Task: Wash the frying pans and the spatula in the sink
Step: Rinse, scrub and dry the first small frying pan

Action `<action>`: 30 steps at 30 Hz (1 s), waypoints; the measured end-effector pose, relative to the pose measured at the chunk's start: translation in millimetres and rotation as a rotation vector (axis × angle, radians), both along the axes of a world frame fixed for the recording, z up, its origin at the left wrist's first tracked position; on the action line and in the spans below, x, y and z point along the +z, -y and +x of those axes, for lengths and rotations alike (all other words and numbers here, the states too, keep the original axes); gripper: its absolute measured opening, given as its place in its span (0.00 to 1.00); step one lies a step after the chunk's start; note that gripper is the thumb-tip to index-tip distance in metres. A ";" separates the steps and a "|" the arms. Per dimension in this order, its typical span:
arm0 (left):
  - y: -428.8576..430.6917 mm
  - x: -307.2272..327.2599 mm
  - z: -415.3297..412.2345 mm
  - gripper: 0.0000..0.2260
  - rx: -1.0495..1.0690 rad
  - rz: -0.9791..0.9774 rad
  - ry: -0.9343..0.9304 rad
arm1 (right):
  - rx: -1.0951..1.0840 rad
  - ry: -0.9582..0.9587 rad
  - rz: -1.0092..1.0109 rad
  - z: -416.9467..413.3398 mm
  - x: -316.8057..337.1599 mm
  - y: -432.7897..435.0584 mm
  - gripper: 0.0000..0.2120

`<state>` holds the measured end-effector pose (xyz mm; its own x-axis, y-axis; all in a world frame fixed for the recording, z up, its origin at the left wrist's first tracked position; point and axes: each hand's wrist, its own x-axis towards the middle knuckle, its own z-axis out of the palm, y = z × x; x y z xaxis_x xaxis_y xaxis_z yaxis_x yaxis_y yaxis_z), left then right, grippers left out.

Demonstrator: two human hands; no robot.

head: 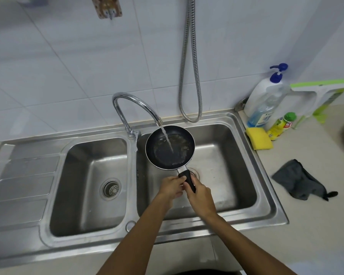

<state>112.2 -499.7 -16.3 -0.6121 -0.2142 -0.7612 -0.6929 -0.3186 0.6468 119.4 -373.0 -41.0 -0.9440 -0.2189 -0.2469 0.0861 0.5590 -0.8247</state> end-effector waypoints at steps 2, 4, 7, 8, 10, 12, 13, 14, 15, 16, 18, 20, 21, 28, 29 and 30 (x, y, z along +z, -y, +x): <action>-2.5 -1.5 1.7 0.03 -0.005 0.004 0.002 | -0.009 0.010 0.007 4.3 -2.1 -3.0 0.19; -8.8 -4.3 0.5 0.05 -0.037 0.009 0.000 | -0.024 0.020 0.012 6.7 -3.8 -9.5 0.19; -22.8 -7.1 -5.9 0.03 -0.086 0.021 -0.009 | -0.050 0.013 0.029 5.4 -4.5 -22.6 0.22; -27.7 -5.6 -8.2 0.01 -0.091 0.022 -0.013 | -0.059 0.005 0.031 3.9 -4.6 -26.4 0.22; -33.3 -4.8 -13.1 0.04 -0.099 0.022 -0.019 | -0.077 -0.010 0.025 -0.1 -4.2 -30.9 0.21; -34.2 -5.0 -17.0 0.01 -0.104 0.022 -0.023 | -0.091 -0.019 0.019 -3.7 -3.9 -31.0 0.19; -32.9 -4.6 -18.8 0.03 -0.105 0.023 -0.024 | -0.096 -0.019 0.017 -5.4 -2.3 -29.3 0.19; -30.9 -4.5 -19.6 0.06 -0.098 0.027 -0.024 | -0.097 -0.019 0.015 -7.0 -1.2 -27.3 0.18; -27.9 -3.4 -20.3 0.08 -0.090 0.029 -0.021 | -0.094 -0.021 0.010 -8.6 -0.5 -23.9 0.18; -24.2 -2.3 -19.9 0.10 -0.083 0.026 -0.024 | -0.088 -0.020 0.003 -9.8 -0.5 -20.3 0.18; -14.4 -2.0 -17.6 0.14 -0.068 0.015 -0.023 | -0.066 -0.023 -0.007 -10.3 -0.5 -11.6 0.18; -4.2 -2.7 -14.3 0.16 -0.052 -0.001 -0.019 | -0.036 -0.027 -0.004 -9.6 -1.3 -4.1 0.18; 0.2 -3.7 -12.5 0.16 -0.042 -0.002 -0.019 | -0.021 -0.025 -0.001 -9.5 -2.2 -1.3 0.18; 5.1 -5.9 -1.1 0.07 -0.024 0.034 -0.025 | 0.028 -0.005 -0.014 -1.0 -6.3 -0.8 0.17; 2.0 -6.4 -0.2 0.05 -0.025 0.035 -0.021 | 0.024 0.003 -0.010 0.3 -8.7 -3.9 0.17; -2.0 -6.5 0.7 0.05 -0.026 0.038 -0.018 | 0.021 0.009 -0.005 1.2 -9.8 -7.6 0.18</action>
<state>112.9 -497.8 -22.8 -0.6307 -0.1692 -0.7573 -0.6899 -0.3246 0.6471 120.6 -365.4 -50.8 -0.9369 -0.2402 -0.2539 0.0814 0.5565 -0.8269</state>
